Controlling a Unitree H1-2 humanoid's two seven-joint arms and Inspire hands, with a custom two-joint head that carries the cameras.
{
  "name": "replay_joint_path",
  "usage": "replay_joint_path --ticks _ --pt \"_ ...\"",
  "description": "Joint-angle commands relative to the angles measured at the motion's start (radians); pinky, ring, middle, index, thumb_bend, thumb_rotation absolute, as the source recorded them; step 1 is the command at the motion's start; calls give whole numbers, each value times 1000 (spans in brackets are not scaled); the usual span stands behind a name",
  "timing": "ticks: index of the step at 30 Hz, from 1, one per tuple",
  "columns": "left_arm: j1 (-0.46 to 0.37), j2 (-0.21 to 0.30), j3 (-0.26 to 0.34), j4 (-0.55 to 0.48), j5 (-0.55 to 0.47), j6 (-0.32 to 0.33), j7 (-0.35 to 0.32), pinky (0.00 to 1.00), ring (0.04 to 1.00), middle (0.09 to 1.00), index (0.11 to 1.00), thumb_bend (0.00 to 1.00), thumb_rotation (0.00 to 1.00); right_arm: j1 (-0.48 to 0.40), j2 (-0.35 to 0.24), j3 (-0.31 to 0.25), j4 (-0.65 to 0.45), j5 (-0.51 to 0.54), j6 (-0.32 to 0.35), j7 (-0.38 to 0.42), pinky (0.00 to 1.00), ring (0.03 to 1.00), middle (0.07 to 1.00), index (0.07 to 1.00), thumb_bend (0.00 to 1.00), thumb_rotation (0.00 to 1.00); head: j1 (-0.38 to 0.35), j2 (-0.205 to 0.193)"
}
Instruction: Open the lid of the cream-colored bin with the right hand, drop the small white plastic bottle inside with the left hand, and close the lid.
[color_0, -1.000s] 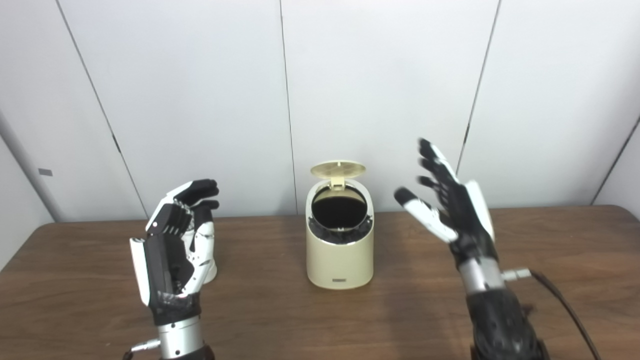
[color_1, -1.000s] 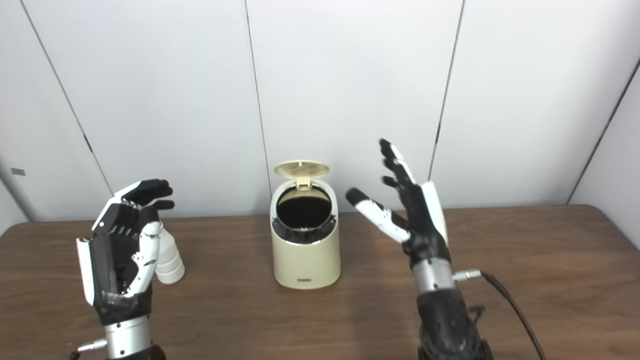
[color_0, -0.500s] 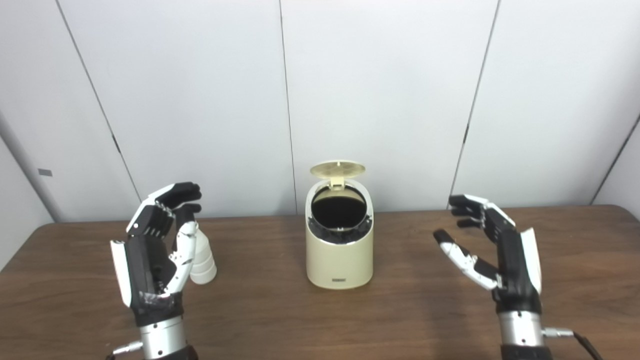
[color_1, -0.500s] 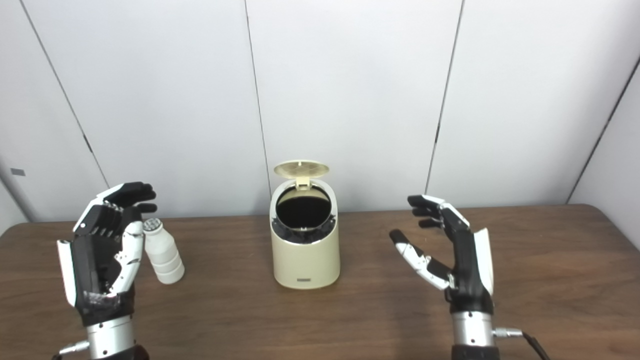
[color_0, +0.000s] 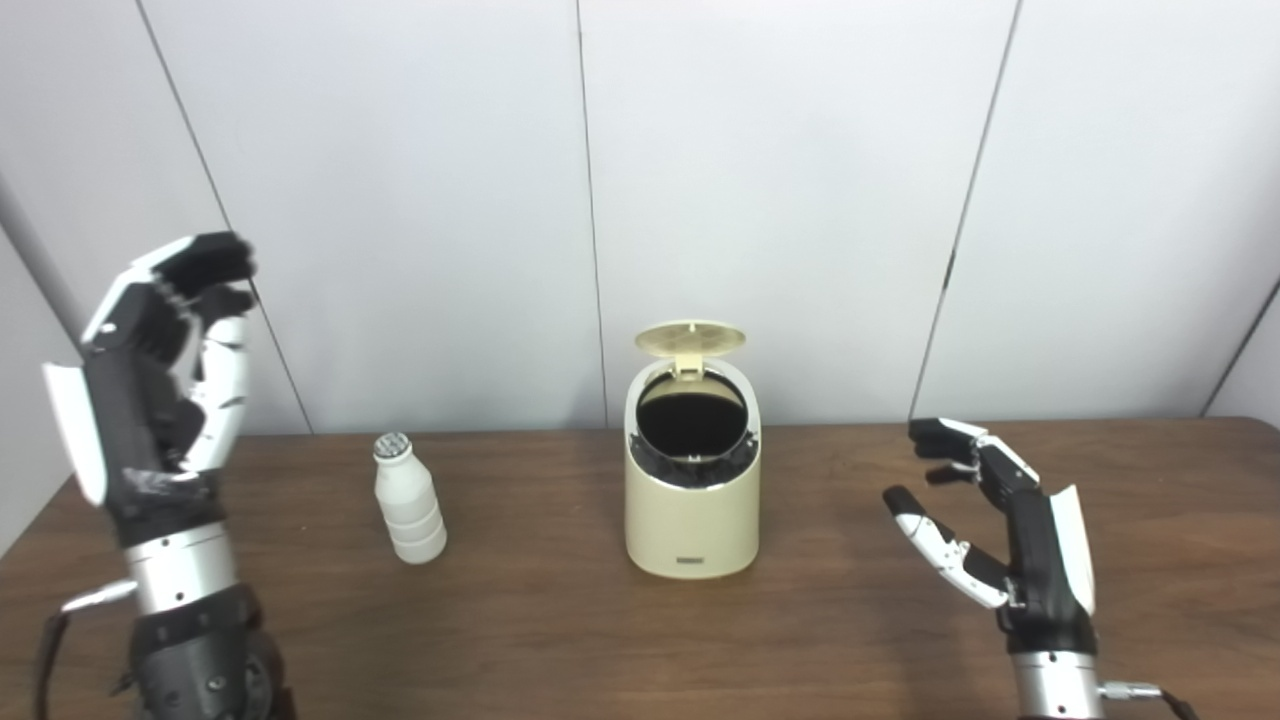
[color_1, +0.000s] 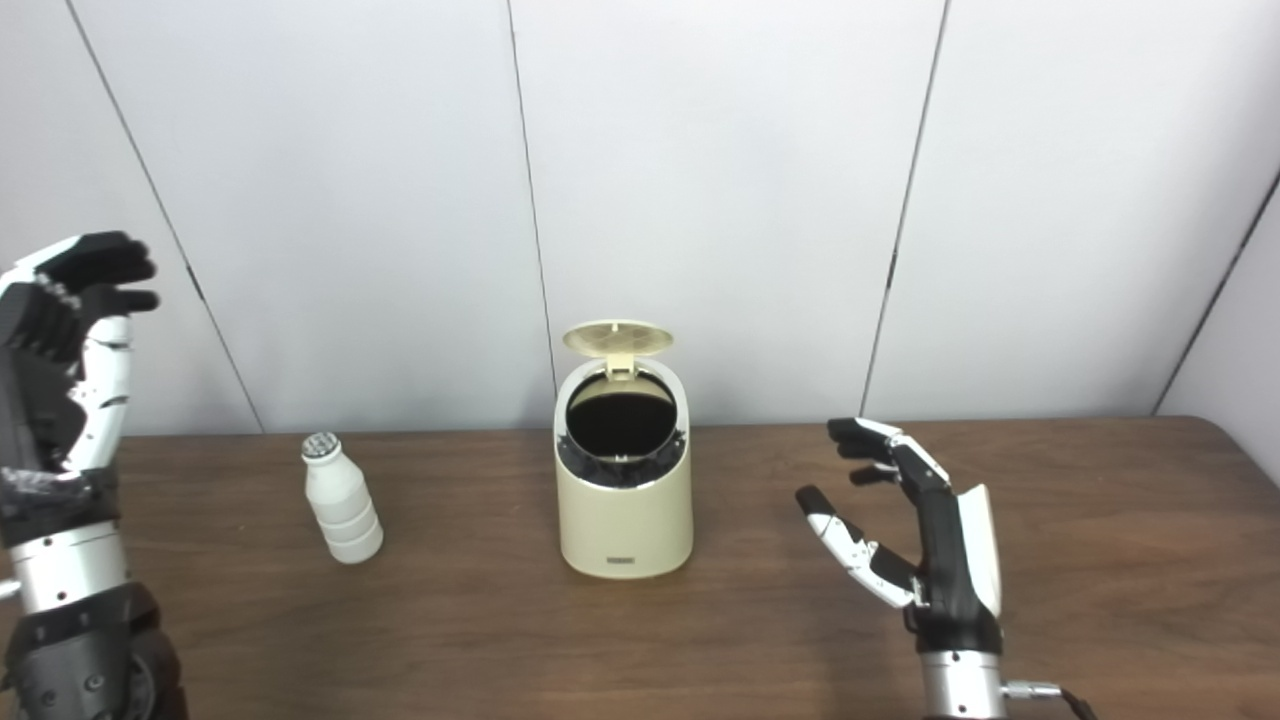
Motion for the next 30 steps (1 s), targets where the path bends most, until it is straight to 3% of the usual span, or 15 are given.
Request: replay_joint_path --ticks 1,3,7,9,10,11,13,14,16,19,23,30 --pt "-20 28 19 -1 12 6 19 609 679 686 669 270 510 -34 -8 -4 -19 0 -42 -13 512 630 684 673 304 342 5 2" --pt "-7 36 36 16 8 9 27 616 684 692 675 283 532 -34 -14 -4 -16 3 -44 -12 521 634 684 672 303 318 13 2" --pt "25 30 56 42 8 11 45 597 665 680 666 287 451 -31 -22 -5 -16 6 -40 -4 546 653 692 671 291 313 30 4" --pt "50 26 55 50 4 20 44 610 685 700 687 348 461 -29 -25 -5 -15 12 -40 2 552 660 696 668 294 309 40 5" --pt "62 26 53 54 -8 24 39 635 716 724 713 557 505 -29 -26 -4 -16 23 -40 8 555 664 696 667 293 330 41 5" --pt "74 26 52 60 -29 19 31 648 735 741 732 699 508 -28 -27 -3 -14 43 -43 18 564 671 700 670 289 338 45 6" --pt "91 35 44 86 -67 -6 11 695 785 788 790 917 473 -26 -30 -3 -10 63 -51 26 582 682 709 678 291 364 49 6" --pt "98 41 39 99 -80 -13 1 730 815 813 822 956 474 -25 -29 -3 -8 69 -52 27 582 683 709 678 292 377 50 5" --pt "109 51 31 116 -68 -11 -7 806 880 878 895 992 506 -24 -28 -3 -9 73 -49 26 590 687 710 679 303 393 51 4" --pt "127 60 15 124 -53 8 -20 854 932 926 933 1000 515 -23 -27 -3 -9 75 -44 25 586 684 705 670 312 411 50 3" --pt "152 65 -3 133 -8 32 -18 794 913 920 931 1000 531 -20 -26 -1 -19 98 -36 37 602 690 710 674 302 383 54 6" --pt "194 70 -60 134 57 104 -58 844 920 921 927 1000 552 -12 -24 0 -50 102 -2 60 602 695 716 681 273 336 68 7"
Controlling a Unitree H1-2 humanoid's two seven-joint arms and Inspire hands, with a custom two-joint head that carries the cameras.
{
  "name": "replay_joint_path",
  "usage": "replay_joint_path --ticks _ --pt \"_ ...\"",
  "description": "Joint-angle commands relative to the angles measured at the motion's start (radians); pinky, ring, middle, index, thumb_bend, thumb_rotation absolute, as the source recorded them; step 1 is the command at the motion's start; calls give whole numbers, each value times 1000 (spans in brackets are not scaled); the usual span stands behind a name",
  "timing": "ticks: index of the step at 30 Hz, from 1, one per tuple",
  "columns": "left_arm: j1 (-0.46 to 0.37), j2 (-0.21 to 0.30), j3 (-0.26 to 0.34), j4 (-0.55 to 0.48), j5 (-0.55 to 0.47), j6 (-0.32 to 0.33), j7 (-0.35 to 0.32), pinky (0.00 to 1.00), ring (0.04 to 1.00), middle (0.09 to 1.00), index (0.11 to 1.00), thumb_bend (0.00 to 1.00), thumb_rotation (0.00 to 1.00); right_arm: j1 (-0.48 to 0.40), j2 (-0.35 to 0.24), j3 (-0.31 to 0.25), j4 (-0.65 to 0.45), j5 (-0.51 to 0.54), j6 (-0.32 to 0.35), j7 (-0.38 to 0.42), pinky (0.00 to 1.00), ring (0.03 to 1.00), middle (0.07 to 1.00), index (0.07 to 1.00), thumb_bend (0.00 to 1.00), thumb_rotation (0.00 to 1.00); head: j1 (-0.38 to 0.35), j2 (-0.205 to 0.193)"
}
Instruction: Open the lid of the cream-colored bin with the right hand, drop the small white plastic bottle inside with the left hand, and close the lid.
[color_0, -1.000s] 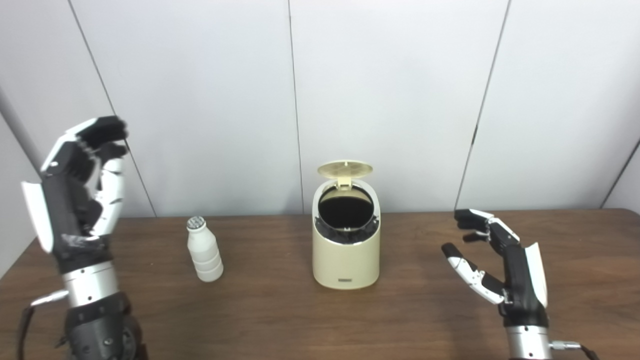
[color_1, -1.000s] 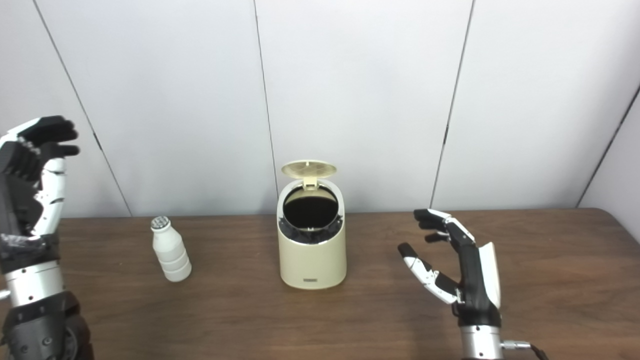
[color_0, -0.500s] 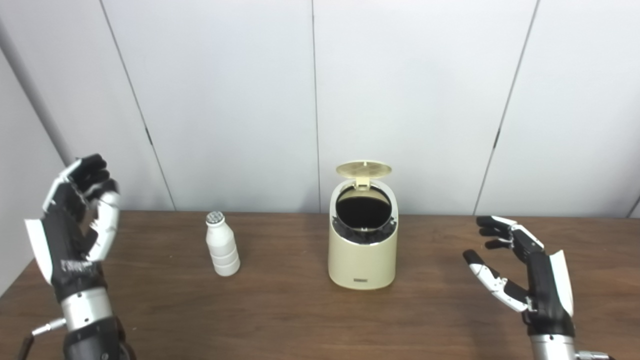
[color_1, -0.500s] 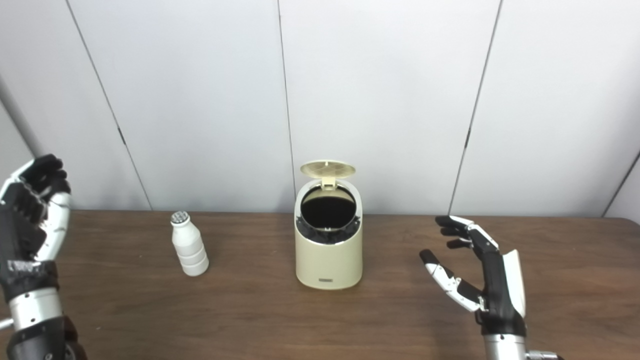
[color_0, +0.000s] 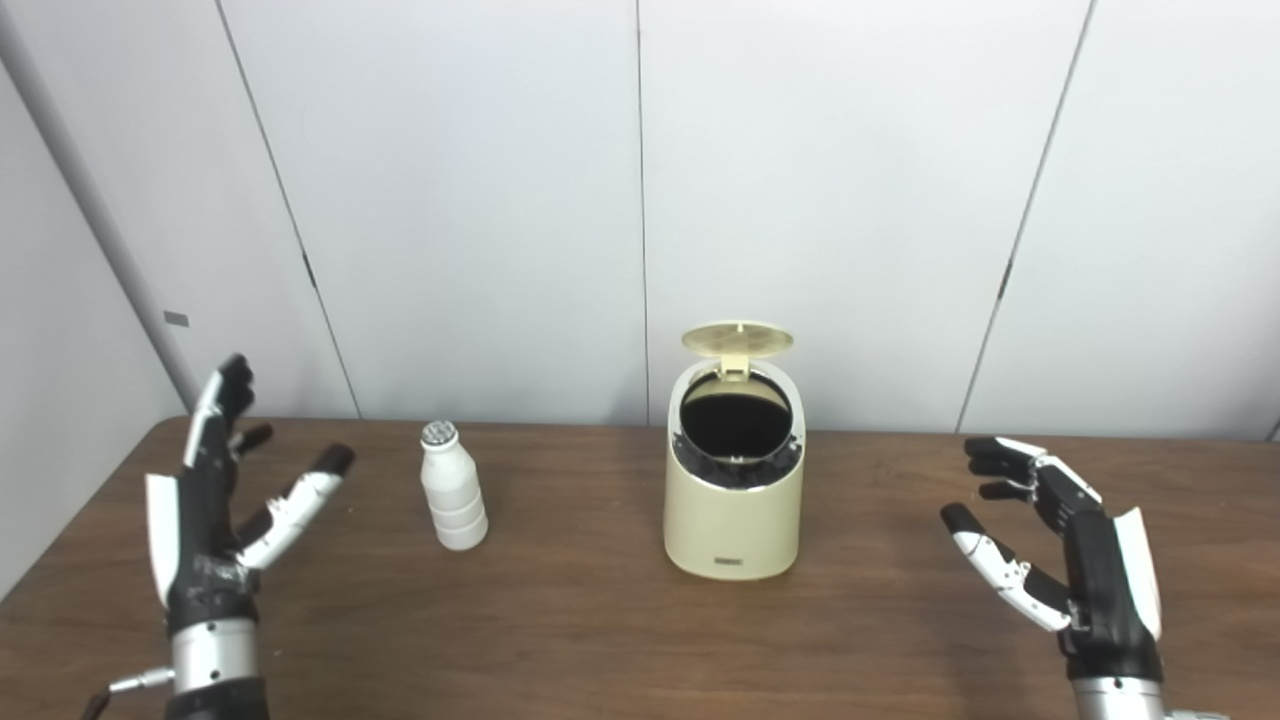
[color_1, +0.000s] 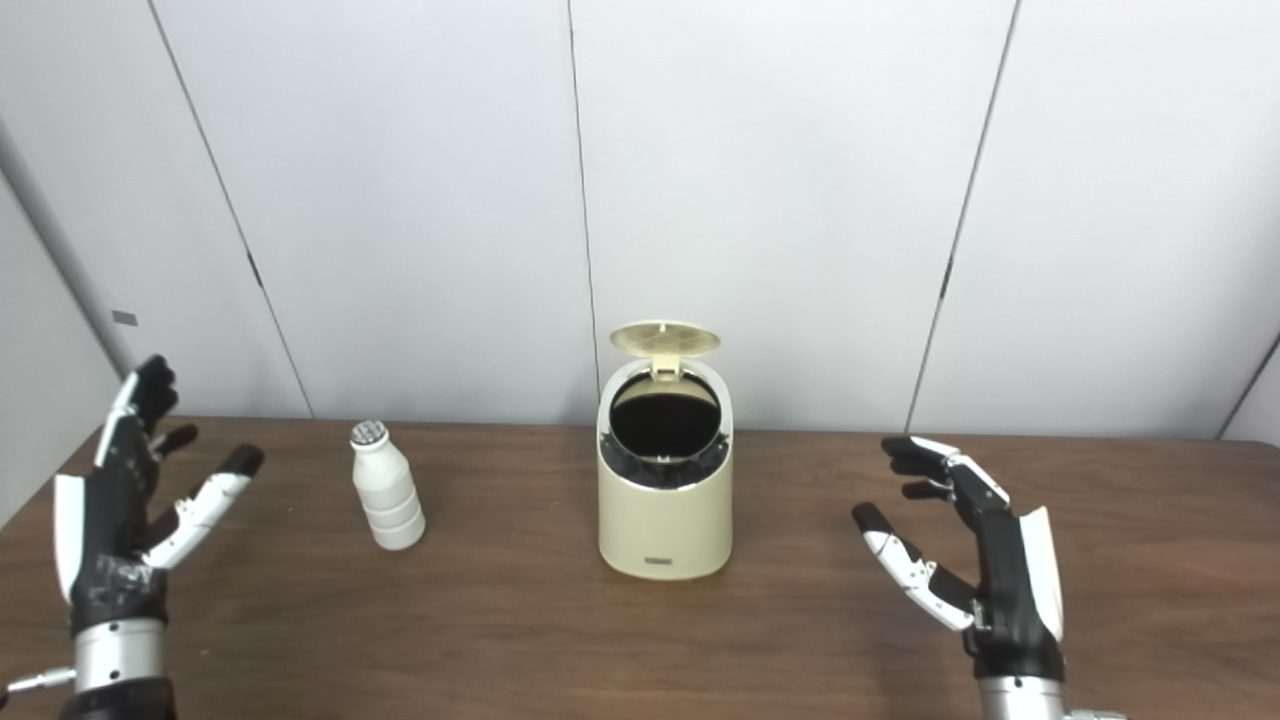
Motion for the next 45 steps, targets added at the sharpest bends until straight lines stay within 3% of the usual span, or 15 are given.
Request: replay_joint_path --ticks 1,4,7,14,28,39,45 --pt "-15 25 -19 -25 32 21 -17 854 923 923 931 1000 551 -23 -1 -4 -46 7 -2 6 602 696 717 682 269 314 2 2" --pt "9 32 -48 -33 54 63 -43 866 933 946 964 1000 567 -24 -4 -6 -38 6 -6 9 598 696 719 686 265 272 10 2" --pt "26 39 -70 -45 66 109 -72 842 935 971 993 1000 580 -24 -3 -7 -41 6 0 13 594 693 716 688 268 295 17 1" --pt "57 38 -89 -55 37 141 -123 766 918 974 1000 1000 555 -27 -6 -10 -39 20 5 21 600 697 717 691 269 275 32 0" --pt "56 21 -95 55 121 105 -41 926 1000 1000 1000 1000 529 -25 -25 -27 -46 24 -13 30 608 700 719 679 257 195 91 0" --pt "15 34 -118 120 183 107 0 856 964 1000 1000 1000 511 -18 -21 -32 -84 1 10 30 610 695 718 689 257 124 97 -2" --pt "-33 66 -132 182 169 120 -32 848 973 1000 1000 1000 507 -18 -17 -36 -105 -4 21 25 582 681 706 684 251 82 97 1"
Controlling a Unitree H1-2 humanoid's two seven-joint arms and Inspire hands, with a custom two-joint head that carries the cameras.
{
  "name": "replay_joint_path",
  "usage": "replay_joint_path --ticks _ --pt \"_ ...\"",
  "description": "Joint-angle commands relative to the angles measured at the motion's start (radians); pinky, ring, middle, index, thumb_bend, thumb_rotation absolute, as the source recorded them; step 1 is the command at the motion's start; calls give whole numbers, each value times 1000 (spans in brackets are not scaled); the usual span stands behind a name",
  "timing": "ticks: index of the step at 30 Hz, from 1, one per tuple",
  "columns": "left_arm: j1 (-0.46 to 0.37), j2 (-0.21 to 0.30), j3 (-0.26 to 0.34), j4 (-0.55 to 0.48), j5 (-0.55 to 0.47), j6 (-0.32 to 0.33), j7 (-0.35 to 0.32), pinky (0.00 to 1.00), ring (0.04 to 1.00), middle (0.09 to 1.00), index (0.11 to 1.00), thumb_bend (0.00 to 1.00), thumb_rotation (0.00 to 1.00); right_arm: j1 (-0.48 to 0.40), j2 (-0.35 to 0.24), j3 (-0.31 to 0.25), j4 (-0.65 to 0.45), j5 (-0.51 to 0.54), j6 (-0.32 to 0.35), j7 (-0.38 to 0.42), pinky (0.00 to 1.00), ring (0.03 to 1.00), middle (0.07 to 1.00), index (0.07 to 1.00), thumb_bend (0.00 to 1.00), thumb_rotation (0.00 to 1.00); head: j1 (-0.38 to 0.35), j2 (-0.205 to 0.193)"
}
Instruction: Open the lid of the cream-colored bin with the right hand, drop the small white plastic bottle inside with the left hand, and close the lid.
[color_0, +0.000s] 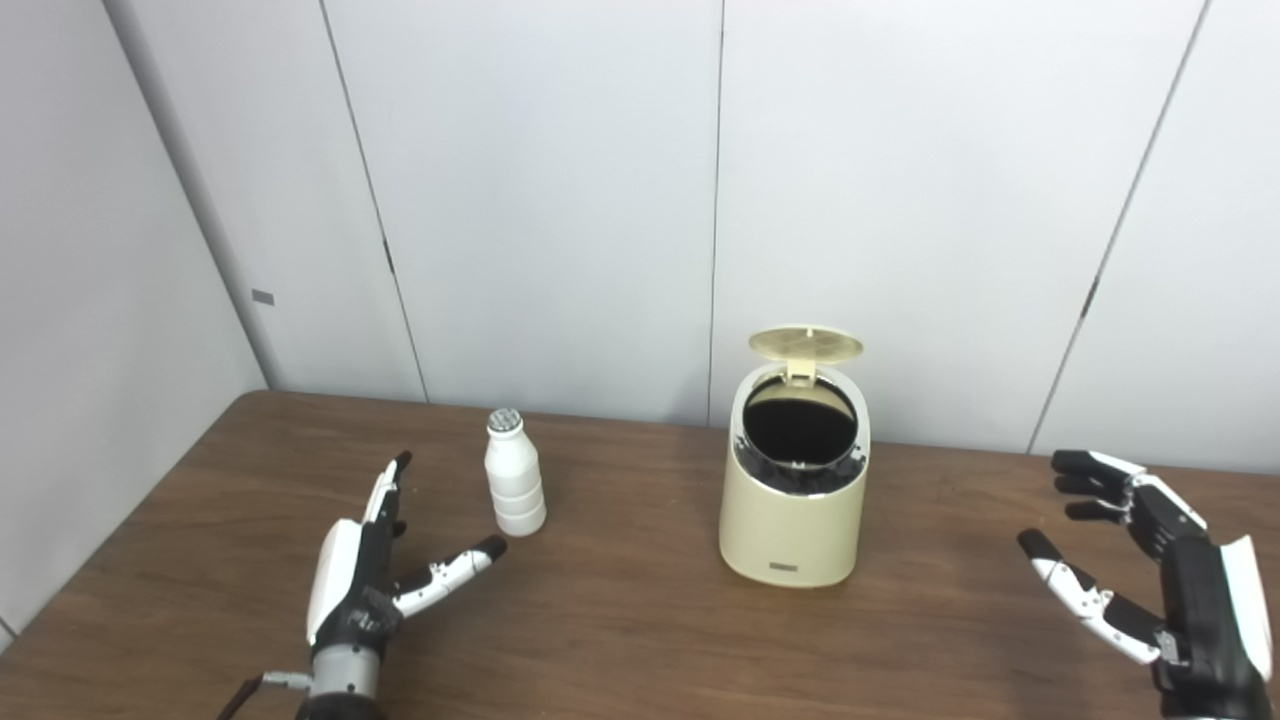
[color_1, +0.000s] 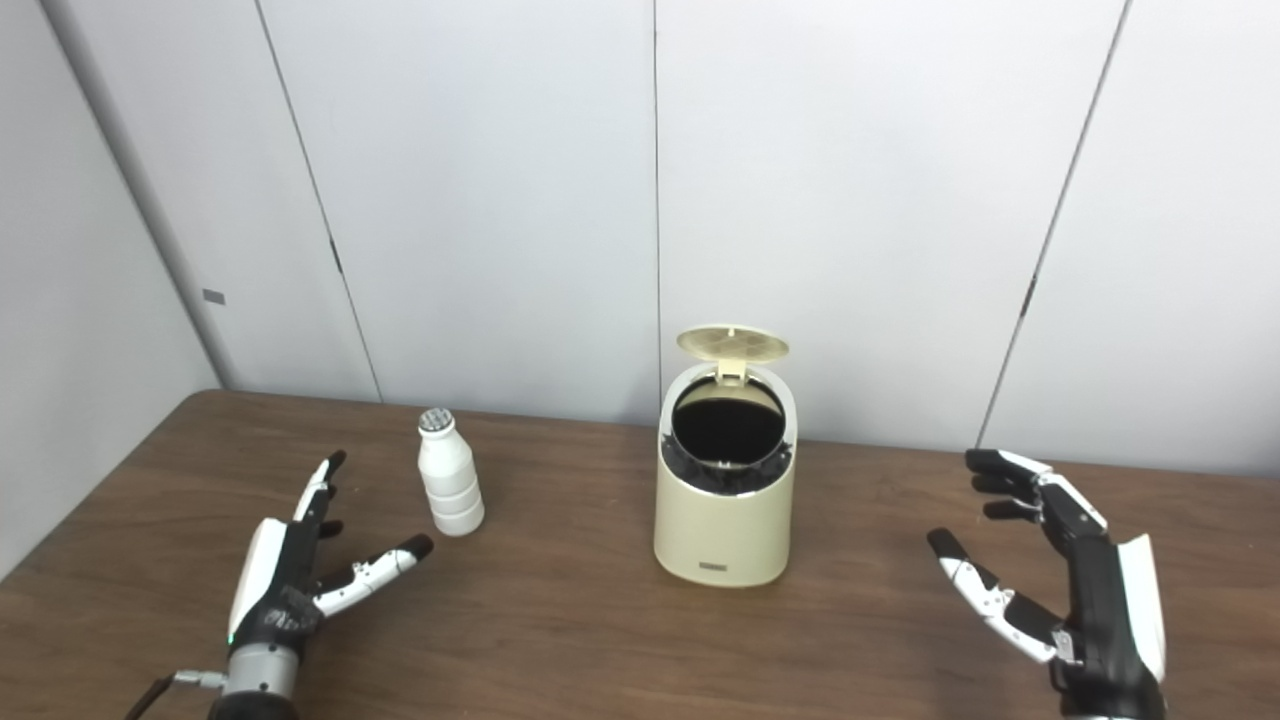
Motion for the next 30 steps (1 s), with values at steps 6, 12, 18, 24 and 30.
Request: replay_joint_path --ticks 6,12,18,24,30 --pt "-76 33 -17 30 -15 -13 -8 821 957 1000 1000 1000 486 -27 -4 -7 -46 22 -13 2 605 696 717 691 236 55 -1 2" --pt "-113 53 -40 93 -52 -24 -43 840 973 1000 1000 1000 468 -26 -1 -9 -56 19 -4 1 597 690 714 682 237 105 -7 3" --pt "-151 66 -61 136 -59 -15 -62 874 983 1000 1000 1000 490 -26 0 -10 -64 18 7 2 592 686 713 679 233 111 -10 3" --pt "-178 71 -83 174 -57 -13 -71 845 967 1000 1000 1000 491 -27 5 -7 -71 22 15 3 581 678 708 673 231 113 -14 3" --pt "-201 71 -98 215 -59 -13 -68 779 911 970 1000 1000 453 -25 9 -7 -82 15 30 3 572 672 705 674 228 118 -17 2"
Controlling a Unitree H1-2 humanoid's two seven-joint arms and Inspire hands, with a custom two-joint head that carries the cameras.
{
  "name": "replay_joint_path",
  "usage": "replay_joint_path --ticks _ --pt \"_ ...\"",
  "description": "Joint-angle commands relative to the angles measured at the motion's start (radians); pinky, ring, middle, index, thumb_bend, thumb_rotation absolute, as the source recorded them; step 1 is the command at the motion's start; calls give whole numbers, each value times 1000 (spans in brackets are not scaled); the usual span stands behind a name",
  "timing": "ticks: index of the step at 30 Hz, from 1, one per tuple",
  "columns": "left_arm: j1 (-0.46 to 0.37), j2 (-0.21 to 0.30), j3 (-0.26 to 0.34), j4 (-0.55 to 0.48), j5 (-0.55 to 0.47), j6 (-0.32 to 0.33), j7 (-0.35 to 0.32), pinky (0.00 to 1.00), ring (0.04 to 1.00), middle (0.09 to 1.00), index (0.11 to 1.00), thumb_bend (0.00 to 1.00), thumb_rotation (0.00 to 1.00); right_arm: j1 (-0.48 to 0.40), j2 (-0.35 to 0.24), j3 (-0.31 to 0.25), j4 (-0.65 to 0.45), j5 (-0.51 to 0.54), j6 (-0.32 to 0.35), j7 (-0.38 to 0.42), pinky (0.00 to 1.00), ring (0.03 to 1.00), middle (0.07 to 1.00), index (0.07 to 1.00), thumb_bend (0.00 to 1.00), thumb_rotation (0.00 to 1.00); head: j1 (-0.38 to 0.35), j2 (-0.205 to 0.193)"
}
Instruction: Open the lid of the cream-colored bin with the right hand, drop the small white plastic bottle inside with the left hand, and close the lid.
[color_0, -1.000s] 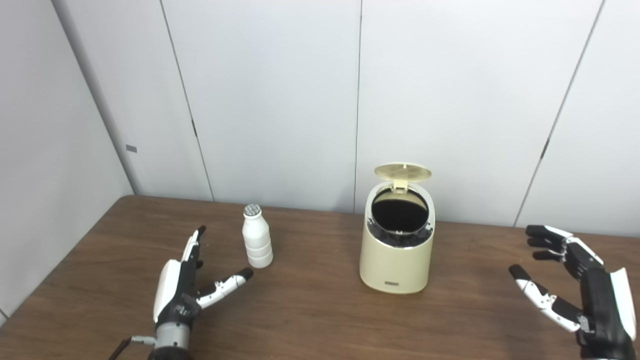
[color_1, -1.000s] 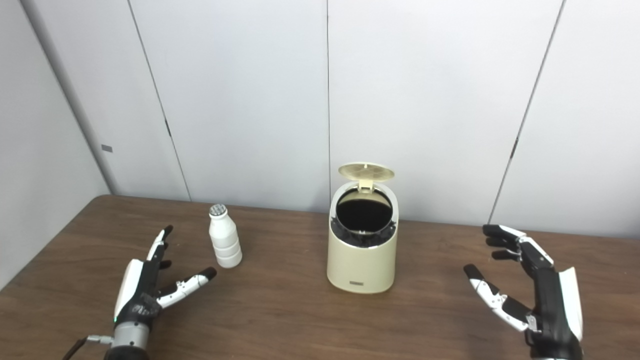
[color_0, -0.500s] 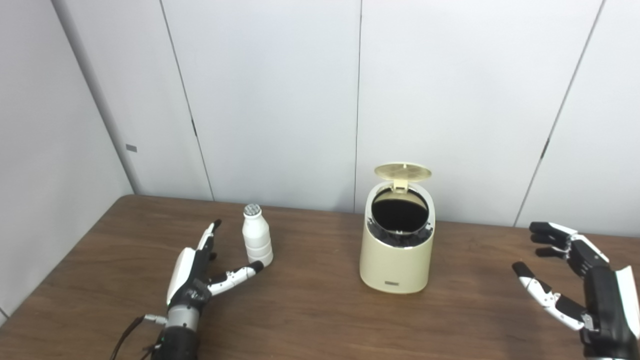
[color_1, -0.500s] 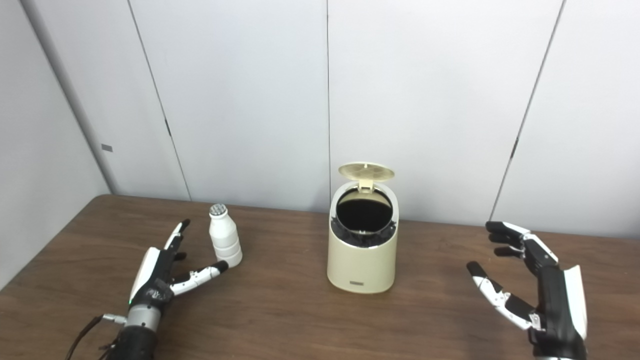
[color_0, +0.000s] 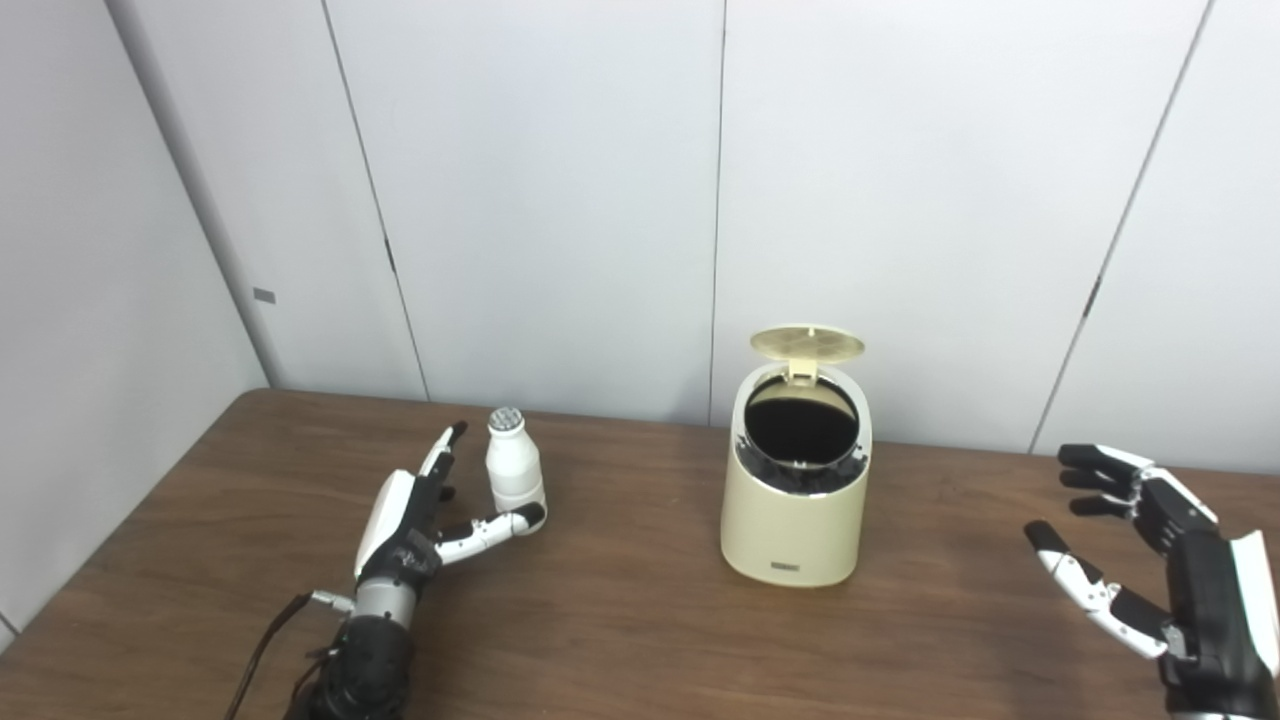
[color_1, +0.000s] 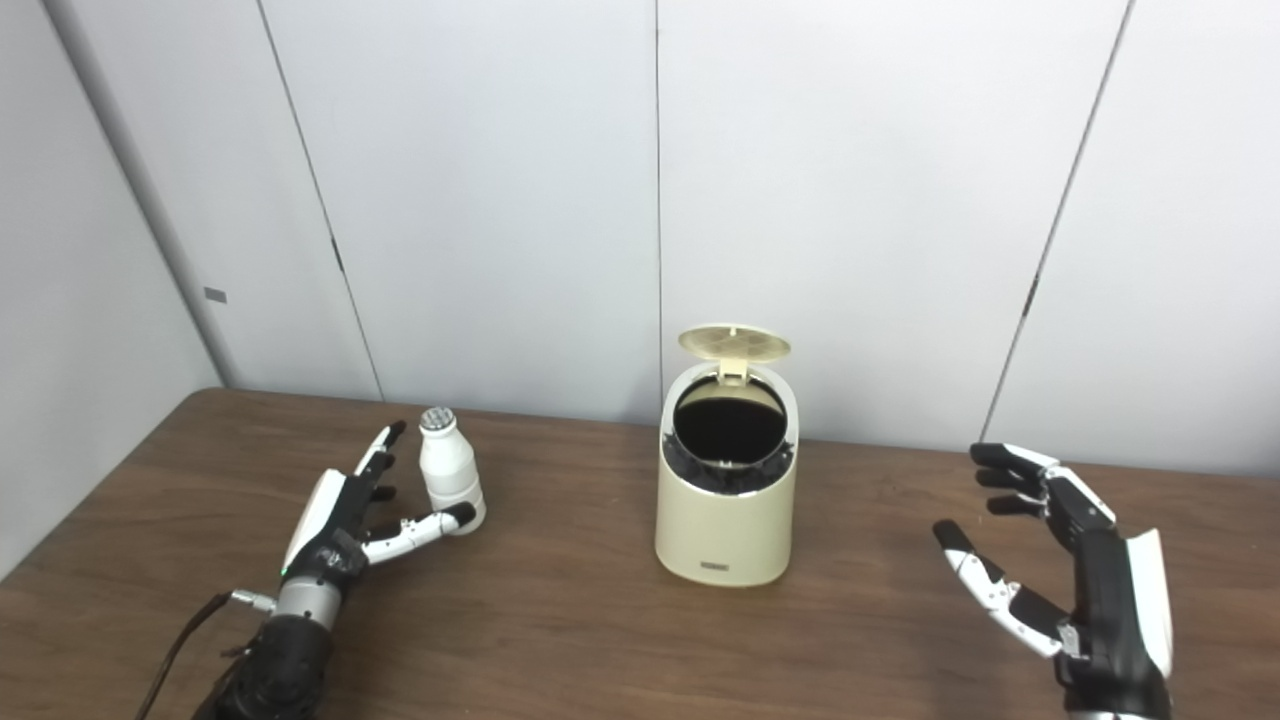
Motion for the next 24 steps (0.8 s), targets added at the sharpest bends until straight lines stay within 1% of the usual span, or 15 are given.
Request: replay_joint_path --ticks 1,3,5,8,12,17,21,24 --pt "-34 10 -13 10 2 -5 -5 781 912 970 1000 1000 446 -25 1 -5 -46 -6 -6 -6 572 673 708 674 228 119 -1 1" --pt "-42 11 -18 21 0 -8 -8 771 906 966 1000 1000 438 -25 2 -4 -49 -16 -2 -8 571 673 708 672 222 116 -1 0" --pt "-49 14 -23 35 -4 -13 -13 747 889 955 1000 1000 433 -25 3 -4 -49 -19 0 -7 574 676 711 678 218 88 -3 -2" --pt "-58 15 -29 47 -2 -11 -14 741 882 945 1000 1000 425 -24 3 -5 -46 -17 -2 -8 572 674 711 677 221 58 -4 -2" --pt "-65 17 -41 41 7 10 -16 742 881 941 988 1000 421 -22 4 -5 -44 -14 -8 -8 574 676 712 674 222 31 -9 -2" --pt "-74 22 -56 54 16 8 -14 707 861 927 969 1000 425 -21 9 -1 -57 -22 4 -7 564 668 709 674 219 70 -14 -2" --pt "-82 19 -60 59 6 11 -21 713 851 911 957 1000 423 -21 9 0 -51 -24 -6 -10 564 671 709 672 216 76 -18 -1" --pt "-93 24 -78 58 26 21 -24 705 835 893 940 1000 431 -21 11 -1 -53 -35 -1 -15 552 665 703 665 219 94 -19 -1"
